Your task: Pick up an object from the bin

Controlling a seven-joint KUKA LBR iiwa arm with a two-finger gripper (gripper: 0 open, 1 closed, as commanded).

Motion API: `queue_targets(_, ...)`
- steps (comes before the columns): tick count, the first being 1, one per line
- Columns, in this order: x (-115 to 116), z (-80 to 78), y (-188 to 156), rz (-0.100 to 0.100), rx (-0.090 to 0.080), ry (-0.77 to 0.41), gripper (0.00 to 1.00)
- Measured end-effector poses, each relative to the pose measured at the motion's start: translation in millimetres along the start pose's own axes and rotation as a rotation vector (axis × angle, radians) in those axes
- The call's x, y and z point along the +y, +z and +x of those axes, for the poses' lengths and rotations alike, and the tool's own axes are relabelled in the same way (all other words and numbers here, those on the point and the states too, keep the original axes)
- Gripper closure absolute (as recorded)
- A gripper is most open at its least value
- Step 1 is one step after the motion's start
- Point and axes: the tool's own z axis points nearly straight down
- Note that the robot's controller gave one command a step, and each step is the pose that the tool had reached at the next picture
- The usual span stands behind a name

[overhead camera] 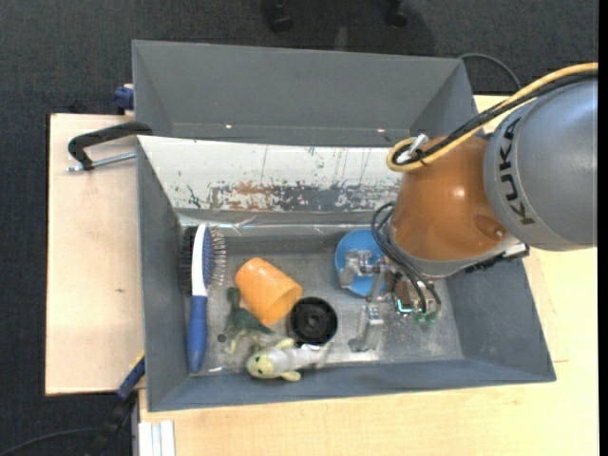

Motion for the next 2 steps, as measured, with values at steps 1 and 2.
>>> queue_targets(1, -74.5, -54.2, 52.0, 0.004, -0.013, -0.025, 0.0)
queue_targets(2, -69.3, -53.8, 49.1, 0.001, -0.013, -0.03, 1.0)
